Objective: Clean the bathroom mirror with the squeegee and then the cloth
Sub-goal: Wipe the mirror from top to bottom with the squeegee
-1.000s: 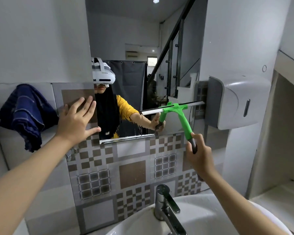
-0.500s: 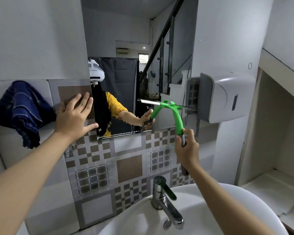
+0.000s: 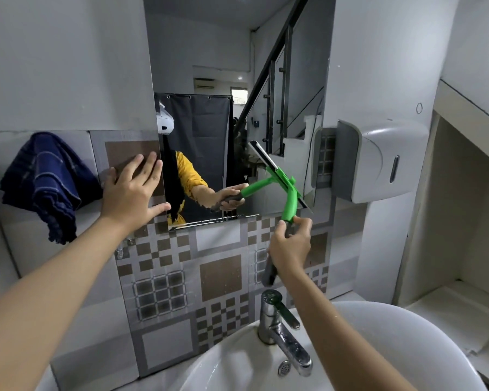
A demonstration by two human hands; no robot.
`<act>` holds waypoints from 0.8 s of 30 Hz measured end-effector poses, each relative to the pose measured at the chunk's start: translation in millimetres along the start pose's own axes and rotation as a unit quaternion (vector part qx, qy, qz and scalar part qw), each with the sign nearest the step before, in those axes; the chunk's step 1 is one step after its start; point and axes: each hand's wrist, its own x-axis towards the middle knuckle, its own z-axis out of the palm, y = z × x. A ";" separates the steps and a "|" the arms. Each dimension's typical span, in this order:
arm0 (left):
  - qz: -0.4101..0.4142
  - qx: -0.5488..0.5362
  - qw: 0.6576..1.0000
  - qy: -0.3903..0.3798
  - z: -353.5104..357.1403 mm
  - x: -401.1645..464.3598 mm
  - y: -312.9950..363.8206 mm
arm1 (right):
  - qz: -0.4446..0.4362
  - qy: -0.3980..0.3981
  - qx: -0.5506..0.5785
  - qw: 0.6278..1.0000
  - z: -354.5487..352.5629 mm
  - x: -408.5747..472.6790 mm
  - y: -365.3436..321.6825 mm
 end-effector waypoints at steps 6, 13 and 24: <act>-0.002 0.016 1.000 -0.005 -2.0 0.5 1.5 | 0.017 -0.013 0.038 0.999 26.1 -34.5 -10.9; 0.010 0.025 0.999 -0.019 0.4 -4.7 -2.0 | -0.027 -0.040 0.014 0.999 52.0 -71.0 -5.8; -0.005 0.005 0.999 -0.047 14.1 -18.4 -2.2 | -0.184 -0.085 -0.070 0.977 54.2 -85.8 28.6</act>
